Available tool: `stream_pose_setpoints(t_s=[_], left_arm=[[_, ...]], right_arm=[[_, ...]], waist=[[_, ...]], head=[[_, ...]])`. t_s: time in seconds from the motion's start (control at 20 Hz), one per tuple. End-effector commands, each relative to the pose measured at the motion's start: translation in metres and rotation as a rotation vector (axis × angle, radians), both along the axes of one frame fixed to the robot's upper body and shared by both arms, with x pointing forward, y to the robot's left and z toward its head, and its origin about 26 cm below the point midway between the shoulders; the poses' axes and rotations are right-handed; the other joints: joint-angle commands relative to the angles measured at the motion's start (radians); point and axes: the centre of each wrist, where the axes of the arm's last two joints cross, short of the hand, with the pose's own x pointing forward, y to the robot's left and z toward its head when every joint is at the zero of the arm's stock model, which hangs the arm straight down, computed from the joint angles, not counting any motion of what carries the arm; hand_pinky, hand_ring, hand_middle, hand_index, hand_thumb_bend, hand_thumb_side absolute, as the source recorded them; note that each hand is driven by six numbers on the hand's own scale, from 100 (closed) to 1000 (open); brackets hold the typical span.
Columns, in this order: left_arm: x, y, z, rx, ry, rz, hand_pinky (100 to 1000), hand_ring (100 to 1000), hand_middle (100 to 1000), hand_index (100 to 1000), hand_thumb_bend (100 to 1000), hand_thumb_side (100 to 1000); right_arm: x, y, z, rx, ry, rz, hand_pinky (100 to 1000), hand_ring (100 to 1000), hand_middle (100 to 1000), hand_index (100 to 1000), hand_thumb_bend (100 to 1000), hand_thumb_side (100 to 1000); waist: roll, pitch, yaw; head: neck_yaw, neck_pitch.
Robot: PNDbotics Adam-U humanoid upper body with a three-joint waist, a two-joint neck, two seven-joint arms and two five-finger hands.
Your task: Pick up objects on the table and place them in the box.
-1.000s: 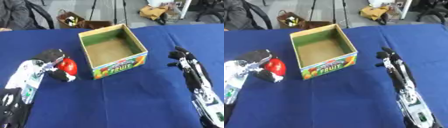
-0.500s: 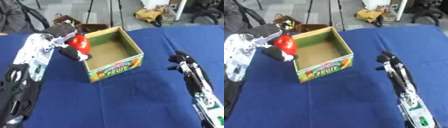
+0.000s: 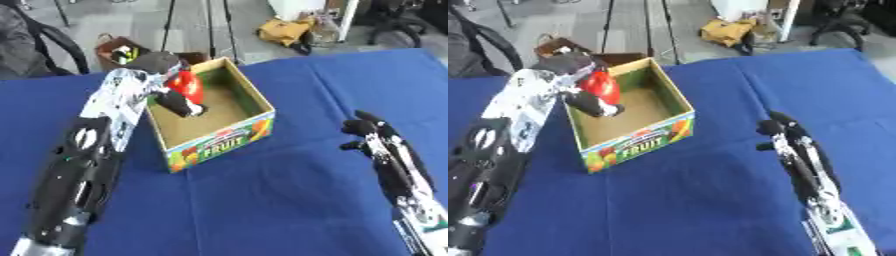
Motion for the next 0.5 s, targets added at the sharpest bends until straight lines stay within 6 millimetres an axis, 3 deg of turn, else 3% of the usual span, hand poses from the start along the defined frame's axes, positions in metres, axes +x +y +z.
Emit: stream_pose_setpoints(t_s=[0.05, 0.1, 0.2, 0.3, 0.5], left_arm=[[0.009, 0.003, -0.001, -0.004, -0.028, 0.036, 635, 646, 740, 793, 100, 607], [0.011, 0.004, -0.006, 0.002, -0.028, 0.032, 719, 732, 788, 818, 125, 795], [0.013, 0.004, -0.017, 0.013, -0.028, 0.011, 863, 828, 853, 861, 239, 998], [0.014, 0.005, -0.025, 0.009, -0.034, -0.015, 956, 904, 914, 906, 288, 1000], [0.013, 0.008, -0.034, -0.023, -0.069, -0.074, 989, 941, 957, 943, 254, 1000]], right_arm=[[0.002, 0.000, 0.009, -0.004, -0.027, 0.012, 619, 786, 724, 893, 100, 694], [0.002, 0.000, 0.009, -0.004, -0.027, 0.012, 619, 786, 724, 892, 100, 694], [0.002, 0.000, 0.009, -0.002, -0.028, 0.011, 619, 786, 724, 892, 100, 694], [0.002, 0.000, 0.008, -0.001, -0.027, 0.011, 619, 786, 724, 892, 100, 695], [0.002, 0.000, 0.007, 0.001, -0.024, 0.007, 619, 786, 724, 892, 100, 695]], waist=[[-0.002, -0.011, -0.005], [-0.002, -0.011, -0.006], [-0.002, -0.011, -0.006], [-0.003, -0.013, -0.002], [-0.006, -0.016, 0.012]], head=[[0.004, -0.011], [0.003, -0.011], [-0.001, -0.013], [-0.004, -0.014], [-0.011, -0.014]])
